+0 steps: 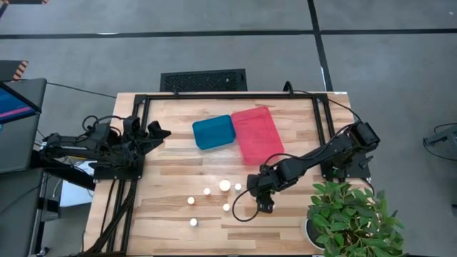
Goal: Pick and place medicine bottles into bin by pill shape (circle, oval)
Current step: Put the right large orange pill bottle into the red bin
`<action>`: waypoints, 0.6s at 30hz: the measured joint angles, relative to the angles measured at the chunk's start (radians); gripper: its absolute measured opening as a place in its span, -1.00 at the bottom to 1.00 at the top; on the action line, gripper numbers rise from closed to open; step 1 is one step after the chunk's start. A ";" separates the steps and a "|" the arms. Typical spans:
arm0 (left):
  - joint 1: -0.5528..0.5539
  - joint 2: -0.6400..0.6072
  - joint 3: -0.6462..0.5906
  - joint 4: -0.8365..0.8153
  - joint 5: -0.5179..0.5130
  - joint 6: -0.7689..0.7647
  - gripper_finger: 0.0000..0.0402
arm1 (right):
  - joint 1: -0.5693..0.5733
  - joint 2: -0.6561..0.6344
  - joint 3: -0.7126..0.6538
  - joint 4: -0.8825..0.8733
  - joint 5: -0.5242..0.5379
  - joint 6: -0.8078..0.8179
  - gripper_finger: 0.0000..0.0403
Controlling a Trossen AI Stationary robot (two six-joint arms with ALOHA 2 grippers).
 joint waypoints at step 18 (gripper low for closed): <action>0.000 0.000 0.000 -0.001 0.022 0.032 0.29 | -0.068 -0.008 0.143 -0.034 -0.221 -0.017 0.54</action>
